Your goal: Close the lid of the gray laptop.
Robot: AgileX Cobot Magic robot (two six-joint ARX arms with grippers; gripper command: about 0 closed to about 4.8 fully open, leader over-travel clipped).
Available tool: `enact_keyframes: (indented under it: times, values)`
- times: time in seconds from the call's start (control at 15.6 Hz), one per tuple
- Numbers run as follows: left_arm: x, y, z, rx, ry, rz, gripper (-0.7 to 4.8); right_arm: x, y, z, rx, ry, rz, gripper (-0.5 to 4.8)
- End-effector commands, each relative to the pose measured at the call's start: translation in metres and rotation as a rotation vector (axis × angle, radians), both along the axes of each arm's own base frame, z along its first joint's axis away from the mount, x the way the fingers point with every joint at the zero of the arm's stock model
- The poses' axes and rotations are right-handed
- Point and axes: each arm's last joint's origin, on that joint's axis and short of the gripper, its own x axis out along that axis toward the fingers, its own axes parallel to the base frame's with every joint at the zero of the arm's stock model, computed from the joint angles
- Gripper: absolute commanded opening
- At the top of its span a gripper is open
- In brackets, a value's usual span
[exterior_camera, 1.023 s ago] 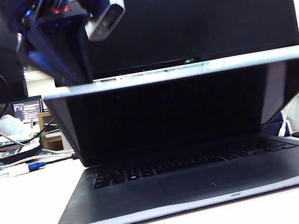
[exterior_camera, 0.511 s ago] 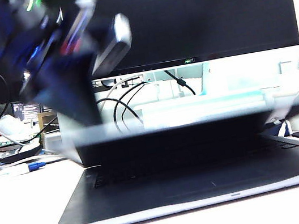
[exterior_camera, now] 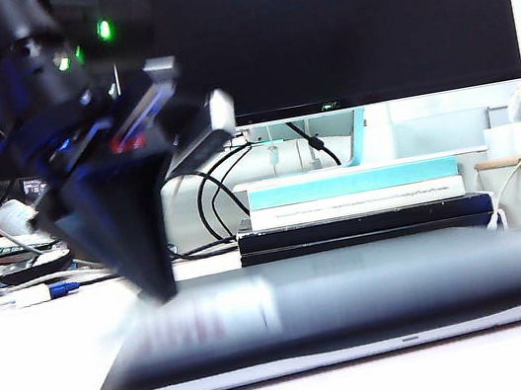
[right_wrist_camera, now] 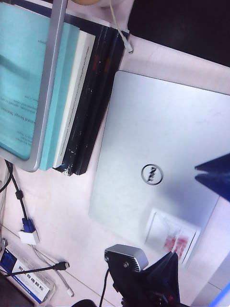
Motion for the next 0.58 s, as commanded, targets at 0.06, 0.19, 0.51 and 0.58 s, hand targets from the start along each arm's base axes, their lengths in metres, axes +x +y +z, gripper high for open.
enact_keyframes:
  times: [0.06,0.19,0.51,0.58]
  values:
    - [0.001,0.001,0.021,-0.038,-0.148,0.024,0.43,-0.001,0.000,0.003,0.002,-0.023,0.007,-0.01]
    - [-0.014,0.023,0.081,-0.050,-0.536,0.140,0.43,-0.003,-0.003,0.006,0.002,-0.056,-0.015,-0.01]
    - [-0.048,0.106,0.162,-0.106,-0.984,0.441,0.52,-0.029,-0.026,0.016,0.017,-0.313,-0.204,-0.01]
    - [-0.049,0.117,0.166,-0.101,-1.001,0.487,0.50,-0.031,-0.027,0.013,0.023,-0.332,-0.220,-0.01]
